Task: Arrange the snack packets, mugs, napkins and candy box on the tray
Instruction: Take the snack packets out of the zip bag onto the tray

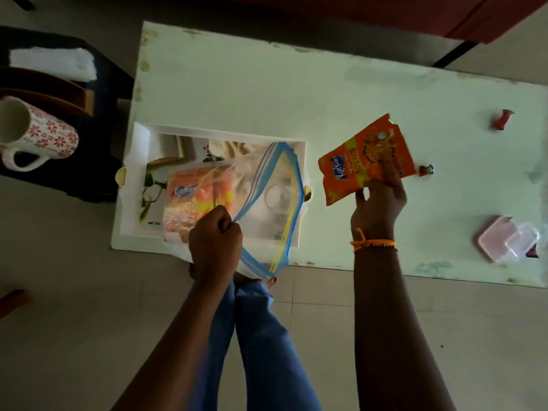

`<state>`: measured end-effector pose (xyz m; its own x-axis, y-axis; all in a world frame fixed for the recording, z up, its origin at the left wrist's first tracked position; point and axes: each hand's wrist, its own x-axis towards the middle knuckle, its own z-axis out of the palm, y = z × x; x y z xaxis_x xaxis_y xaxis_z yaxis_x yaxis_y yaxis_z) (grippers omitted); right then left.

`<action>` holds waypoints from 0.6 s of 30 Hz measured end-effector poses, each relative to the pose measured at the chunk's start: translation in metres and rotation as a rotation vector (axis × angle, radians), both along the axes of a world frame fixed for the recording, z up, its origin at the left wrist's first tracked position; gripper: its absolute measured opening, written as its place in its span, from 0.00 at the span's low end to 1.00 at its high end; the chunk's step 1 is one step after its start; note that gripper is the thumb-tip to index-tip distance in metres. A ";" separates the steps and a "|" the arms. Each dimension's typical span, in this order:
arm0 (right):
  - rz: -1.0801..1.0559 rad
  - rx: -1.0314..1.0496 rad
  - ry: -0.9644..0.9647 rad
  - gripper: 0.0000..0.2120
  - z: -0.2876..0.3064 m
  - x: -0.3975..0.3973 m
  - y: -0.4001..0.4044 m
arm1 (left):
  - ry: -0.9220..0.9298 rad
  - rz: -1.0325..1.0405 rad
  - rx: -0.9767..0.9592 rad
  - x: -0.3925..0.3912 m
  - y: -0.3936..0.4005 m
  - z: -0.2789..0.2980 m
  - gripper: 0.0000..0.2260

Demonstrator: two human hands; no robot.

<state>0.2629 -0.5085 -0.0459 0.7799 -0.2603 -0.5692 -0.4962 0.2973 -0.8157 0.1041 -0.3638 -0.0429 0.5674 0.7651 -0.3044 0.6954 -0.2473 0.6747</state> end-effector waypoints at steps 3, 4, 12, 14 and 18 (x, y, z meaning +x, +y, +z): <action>0.087 0.064 0.050 0.30 -0.023 -0.001 0.022 | -0.049 0.031 -0.004 -0.009 0.009 0.006 0.13; 0.117 0.085 0.053 0.30 -0.030 -0.003 0.030 | -0.053 0.050 -0.028 -0.012 0.011 0.007 0.13; 0.210 -0.097 0.183 0.24 -0.069 -0.022 0.048 | -0.076 0.063 -0.138 -0.008 0.016 0.003 0.09; 0.252 -0.109 0.209 0.23 -0.065 -0.031 0.040 | -0.091 0.082 -0.158 -0.009 0.018 0.003 0.10; 0.425 -0.624 0.062 0.20 -0.029 -0.049 0.033 | -0.120 0.122 -0.146 -0.014 0.022 0.007 0.11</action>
<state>0.2142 -0.4751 -0.0753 0.8564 -0.2324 -0.4610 -0.5154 -0.4375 -0.7368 0.0898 -0.3417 -0.0363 0.5124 0.7829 -0.3529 0.6267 -0.0600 0.7769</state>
